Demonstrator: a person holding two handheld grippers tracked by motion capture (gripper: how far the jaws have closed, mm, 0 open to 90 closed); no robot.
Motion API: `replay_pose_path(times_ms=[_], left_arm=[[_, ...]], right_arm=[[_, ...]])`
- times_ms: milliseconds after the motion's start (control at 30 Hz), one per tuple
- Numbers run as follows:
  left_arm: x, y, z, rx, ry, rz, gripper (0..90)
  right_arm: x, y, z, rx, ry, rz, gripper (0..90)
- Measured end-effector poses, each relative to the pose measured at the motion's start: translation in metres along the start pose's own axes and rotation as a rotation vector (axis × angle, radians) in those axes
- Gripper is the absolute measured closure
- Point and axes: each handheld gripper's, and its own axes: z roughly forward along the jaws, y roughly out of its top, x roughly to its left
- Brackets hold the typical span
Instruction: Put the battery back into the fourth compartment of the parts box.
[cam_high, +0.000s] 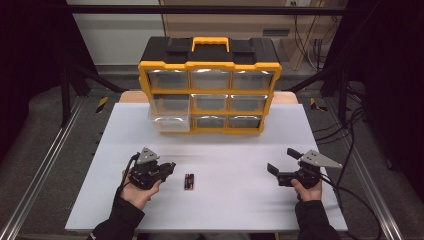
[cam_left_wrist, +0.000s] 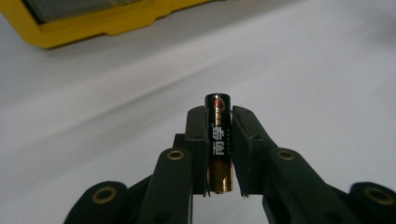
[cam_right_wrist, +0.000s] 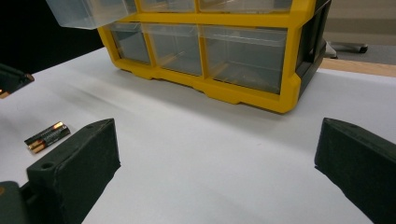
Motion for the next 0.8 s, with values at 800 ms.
replay_pose_path(times_ms=[800], left_arm=[[0.013, 0.045, -0.044, -0.157, -0.004, 0.0, 76.4]], right_arm=[[0.0, -0.001, 0.001, 0.011, 0.006, -0.003, 0.3]])
